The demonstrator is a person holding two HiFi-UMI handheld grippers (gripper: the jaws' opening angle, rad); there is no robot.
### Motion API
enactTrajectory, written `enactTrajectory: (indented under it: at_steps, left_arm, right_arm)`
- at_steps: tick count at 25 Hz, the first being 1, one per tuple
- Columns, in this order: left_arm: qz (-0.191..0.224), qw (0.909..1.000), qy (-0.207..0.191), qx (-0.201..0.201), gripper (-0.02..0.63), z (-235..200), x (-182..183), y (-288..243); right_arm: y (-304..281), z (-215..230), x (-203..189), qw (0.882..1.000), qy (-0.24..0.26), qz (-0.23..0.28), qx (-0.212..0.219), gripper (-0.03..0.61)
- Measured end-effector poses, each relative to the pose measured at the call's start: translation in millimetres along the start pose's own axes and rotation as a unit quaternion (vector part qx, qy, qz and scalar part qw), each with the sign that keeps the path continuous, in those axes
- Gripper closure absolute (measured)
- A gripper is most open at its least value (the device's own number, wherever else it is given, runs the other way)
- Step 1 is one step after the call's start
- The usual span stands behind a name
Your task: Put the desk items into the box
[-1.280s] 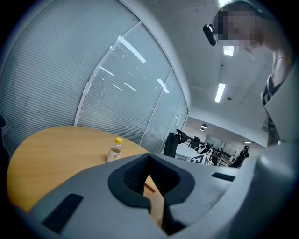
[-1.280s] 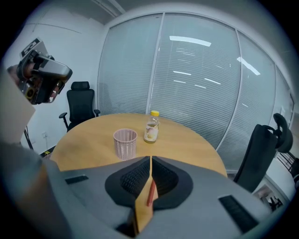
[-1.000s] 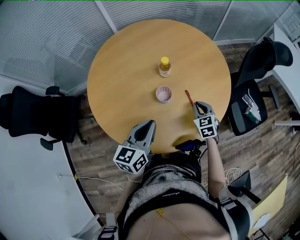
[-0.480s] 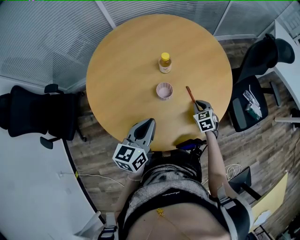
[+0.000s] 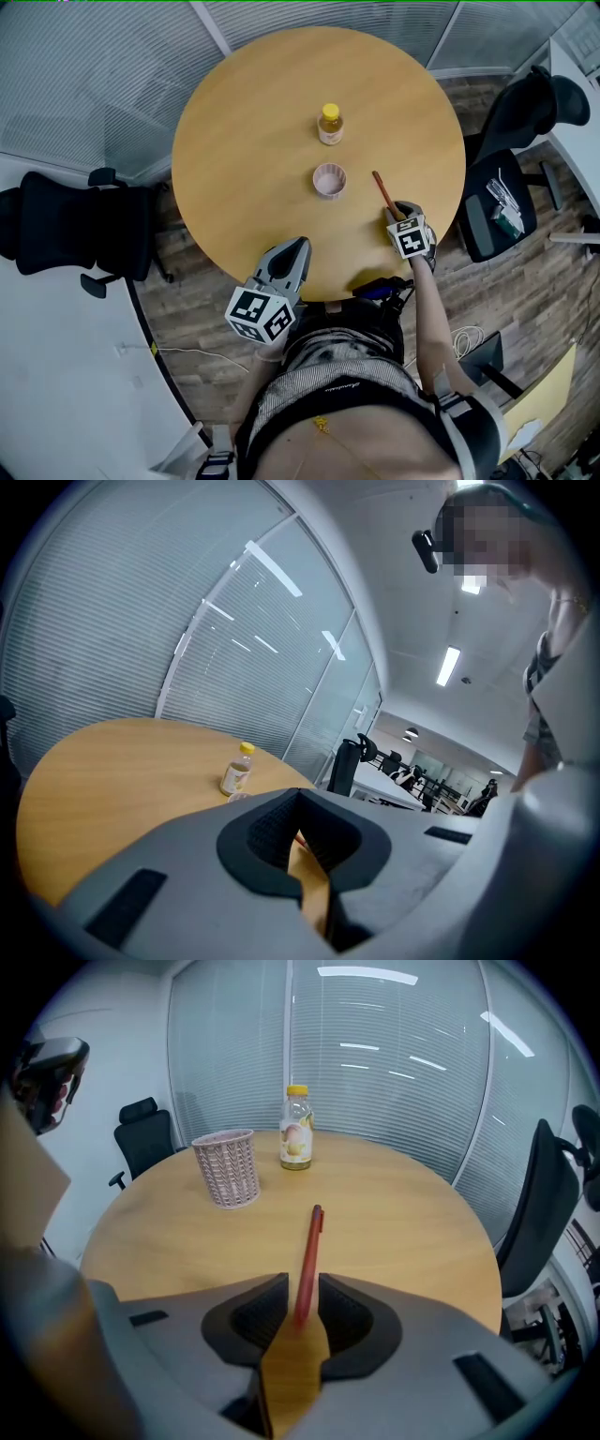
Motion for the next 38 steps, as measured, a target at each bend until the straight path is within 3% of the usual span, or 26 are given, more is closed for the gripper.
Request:
enactTrajectory:
  at_steps: [4, 10, 15, 30, 38]
  left_arm:
    - [0.000, 1.0000, 0.002, 0.000, 0.612, 0.8, 0.7, 0.4]
    - [0.004, 1.0000, 0.007, 0.000, 0.612, -1.7, 1.0, 2.4]
    - [0.004, 0.9999, 0.013, -0.008, 0.612, 0.6, -1.1, 3.5]
    - [0.019, 0.9996, 0.014, -0.013, 0.612, 2.8, 1.5, 14.8]
    - [0.024, 0.9994, 0.012, -0.023, 0.612, 3.4, 5.3, 13.2]
  right_arm:
    - [-6.7, 1.2, -9.2, 1.000, -0.010, -0.010, 0.002, 0.471]
    - [-8.0, 5.6, -16.8, 0.998, -0.062, 0.016, 0.013, 0.481]
    - [-7.8, 9.1, -19.4, 0.997, -0.077, 0.019, 0.004, 0.516]
    - [0.7, 6.1, -8.8, 0.999, -0.050, 0.021, 0.009, 0.519]
    - [16.2, 11.8, 10.8, 0.999, -0.021, 0.049, 0.010, 0.520]
Point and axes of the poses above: the fingertips, and each gripper's own axes: y backward along the fingers, z to its right, x out of its top, the point moved 9 cm from there along y, backward along the fingers, and after that the axes turned 4 degrees about z, right-handed, at the moved point
